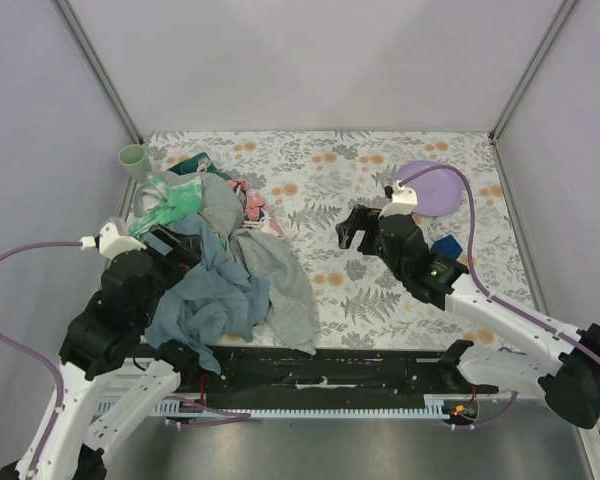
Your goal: Pick out a specific cloth from the pile
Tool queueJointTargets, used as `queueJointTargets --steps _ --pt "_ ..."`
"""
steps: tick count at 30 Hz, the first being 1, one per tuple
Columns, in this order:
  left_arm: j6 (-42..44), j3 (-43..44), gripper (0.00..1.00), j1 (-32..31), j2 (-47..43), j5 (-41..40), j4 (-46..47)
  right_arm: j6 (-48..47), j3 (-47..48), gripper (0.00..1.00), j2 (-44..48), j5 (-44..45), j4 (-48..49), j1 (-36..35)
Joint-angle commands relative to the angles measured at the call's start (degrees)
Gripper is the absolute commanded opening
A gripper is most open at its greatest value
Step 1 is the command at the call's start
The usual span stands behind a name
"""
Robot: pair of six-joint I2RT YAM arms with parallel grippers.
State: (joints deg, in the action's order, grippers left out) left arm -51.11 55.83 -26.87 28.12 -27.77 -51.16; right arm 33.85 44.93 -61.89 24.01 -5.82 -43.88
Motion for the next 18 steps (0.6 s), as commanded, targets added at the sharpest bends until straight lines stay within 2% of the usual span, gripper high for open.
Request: queueJointTargets --steps 1,8,14,18 --pt "4.79 1.56 1.0 -0.2 3.77 3.15 -1.23 -1.58 0.86 0.98 0.19 -4.14 3.81 -0.16" --pt "8.74 -2.21 1.0 -1.42 16.59 18.18 2.29 -1.94 0.34 0.98 -1.3 -7.48 3.45 -0.16" --pt "7.7 -1.43 1.0 -8.63 28.38 7.05 -3.85 -2.12 -0.1 0.98 -3.59 -12.58 3.8 -0.16" --pt "6.12 -0.73 1.0 -12.4 41.27 3.79 -4.65 -1.5 -0.1 0.98 -5.61 -13.81 4.24 -0.16"
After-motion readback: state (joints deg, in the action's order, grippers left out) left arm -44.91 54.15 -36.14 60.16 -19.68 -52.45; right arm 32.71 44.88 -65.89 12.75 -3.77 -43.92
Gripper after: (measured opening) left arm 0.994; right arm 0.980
